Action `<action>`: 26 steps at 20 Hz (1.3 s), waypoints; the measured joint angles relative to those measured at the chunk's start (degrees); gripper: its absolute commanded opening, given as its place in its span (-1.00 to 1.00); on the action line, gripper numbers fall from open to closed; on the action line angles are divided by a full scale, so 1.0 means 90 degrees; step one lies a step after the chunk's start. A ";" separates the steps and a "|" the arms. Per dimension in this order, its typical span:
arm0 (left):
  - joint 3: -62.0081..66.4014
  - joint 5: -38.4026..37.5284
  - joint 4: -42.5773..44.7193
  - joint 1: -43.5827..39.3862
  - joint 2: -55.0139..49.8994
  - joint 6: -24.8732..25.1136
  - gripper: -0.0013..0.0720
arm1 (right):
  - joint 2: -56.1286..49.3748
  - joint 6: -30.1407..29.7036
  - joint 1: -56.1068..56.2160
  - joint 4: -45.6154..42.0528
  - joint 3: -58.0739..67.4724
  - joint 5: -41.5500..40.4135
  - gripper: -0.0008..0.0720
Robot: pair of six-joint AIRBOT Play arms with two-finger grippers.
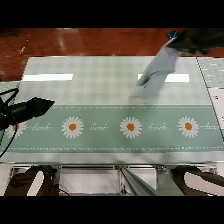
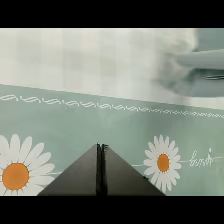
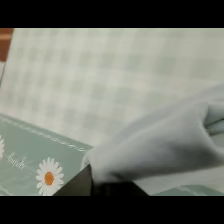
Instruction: Fold the shirts.
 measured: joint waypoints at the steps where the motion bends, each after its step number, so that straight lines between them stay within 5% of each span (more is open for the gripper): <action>1: 0.0000 0.0022 -0.0002 0.0000 0.0000 -0.0002 -0.92 | 0.0058 0.0049 -0.0435 0.0002 0.0151 0.0287 -0.93; 8: 0.0000 0.0238 -0.0005 0.0000 0.0000 0.0000 -0.92 | 0.0614 0.0199 -0.3366 -0.0308 0.0357 0.2084 -0.93; 12: -0.0002 0.0447 -0.0005 0.0000 0.0000 0.0000 -0.92 | 0.1294 0.0151 -0.4682 -0.0889 -0.0709 0.2475 -0.93; 18: 0.0000 0.0644 -0.0005 -0.0041 -0.0007 0.0036 -0.92 | 0.2793 0.0457 -0.5911 -0.3791 -0.3138 0.2591 -0.93; 19: 0.0000 0.0658 -0.0005 -0.0075 -0.0029 0.0044 -0.92 | 0.2994 0.0563 -0.5977 -0.4371 -0.3412 0.2611 -0.88; 21: -0.0002 0.0668 -0.0005 -0.0177 -0.0073 0.0049 -0.92 | 0.3288 0.0763 -0.6064 -0.5270 -0.3876 0.2574 0.11; 26: 0.0019 0.0967 -0.0010 -0.0529 -0.0488 0.0051 -0.92 | 0.3551 0.0959 -0.6135 -0.6008 -0.4357 0.2271 0.10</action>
